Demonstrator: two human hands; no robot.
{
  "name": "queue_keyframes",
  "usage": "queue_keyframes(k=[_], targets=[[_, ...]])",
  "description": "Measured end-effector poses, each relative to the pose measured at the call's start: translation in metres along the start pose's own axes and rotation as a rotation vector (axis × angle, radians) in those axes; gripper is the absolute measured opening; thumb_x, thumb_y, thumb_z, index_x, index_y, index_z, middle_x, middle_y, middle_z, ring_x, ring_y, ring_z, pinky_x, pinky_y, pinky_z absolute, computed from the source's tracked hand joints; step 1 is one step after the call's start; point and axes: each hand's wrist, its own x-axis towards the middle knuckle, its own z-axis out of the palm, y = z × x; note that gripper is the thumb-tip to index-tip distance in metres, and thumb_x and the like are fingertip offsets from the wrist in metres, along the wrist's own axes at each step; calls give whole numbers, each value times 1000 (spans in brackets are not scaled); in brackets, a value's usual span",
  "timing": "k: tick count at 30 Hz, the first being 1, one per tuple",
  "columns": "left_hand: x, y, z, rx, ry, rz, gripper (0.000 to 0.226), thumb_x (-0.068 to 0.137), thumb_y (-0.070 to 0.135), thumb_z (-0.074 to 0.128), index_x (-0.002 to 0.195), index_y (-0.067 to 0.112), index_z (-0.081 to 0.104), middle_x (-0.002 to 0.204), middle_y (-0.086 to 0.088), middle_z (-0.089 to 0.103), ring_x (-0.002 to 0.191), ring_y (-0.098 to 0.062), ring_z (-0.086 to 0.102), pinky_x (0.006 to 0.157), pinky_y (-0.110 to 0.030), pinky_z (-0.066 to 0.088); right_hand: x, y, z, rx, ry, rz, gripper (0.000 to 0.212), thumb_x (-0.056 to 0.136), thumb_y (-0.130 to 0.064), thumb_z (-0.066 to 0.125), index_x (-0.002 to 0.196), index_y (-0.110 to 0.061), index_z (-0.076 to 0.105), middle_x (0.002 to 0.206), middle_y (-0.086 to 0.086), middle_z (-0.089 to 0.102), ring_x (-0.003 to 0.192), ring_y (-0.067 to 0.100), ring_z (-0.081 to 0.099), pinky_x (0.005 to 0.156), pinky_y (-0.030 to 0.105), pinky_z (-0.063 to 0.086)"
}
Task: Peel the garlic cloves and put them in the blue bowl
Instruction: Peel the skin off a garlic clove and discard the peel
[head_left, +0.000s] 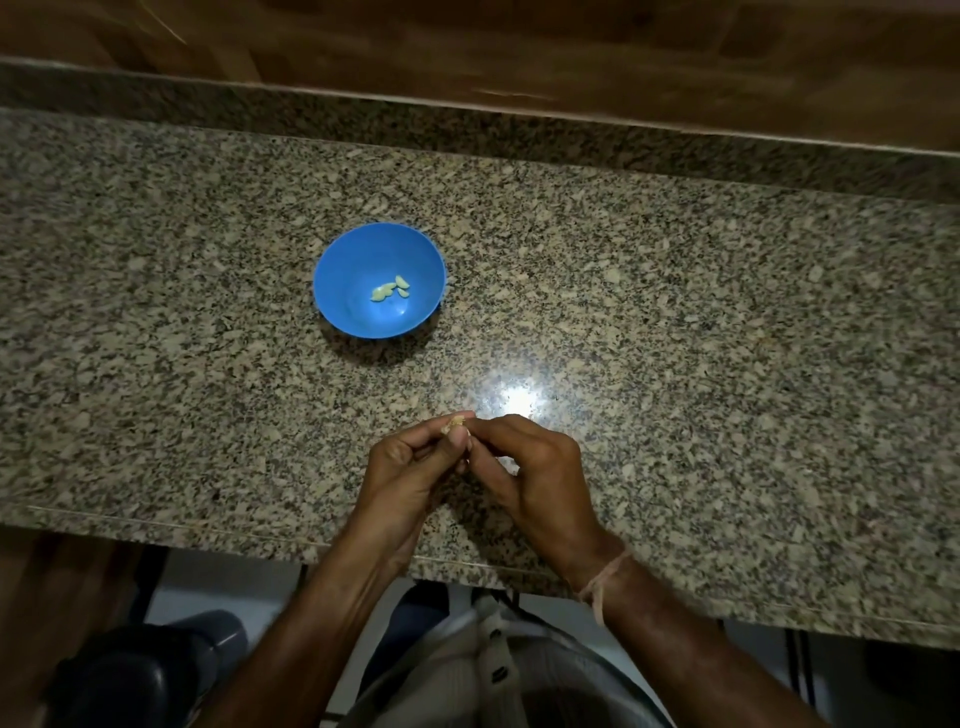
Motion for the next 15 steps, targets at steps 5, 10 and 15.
queue_keyframes(k=[5,10,15], targets=[[-2,-10,0,16,0,-34,36,89,21,72,121,4,75,113,-19,77,112,-33,73,96,-39,58,-8,0,2,-68,39,8,21,104,-23,67,122,-17,75,102,-3,75,87,7,70,74,30,58],[-2,-15,2,-45,18,-89,36,87,22,71,119,6,76,115,-18,77,110,-28,72,94,-31,59,-8,3,0,4,15,78,20,104,-23,67,121,-17,76,105,-4,76,91,7,71,78,34,59],[4,-17,0,-180,-32,-175,44,89,23,69,126,-1,70,124,-19,74,113,-25,69,99,-29,56,-4,8,2,110,60,221,12,100,-22,71,108,-16,78,100,-8,74,93,10,71,77,36,60]])
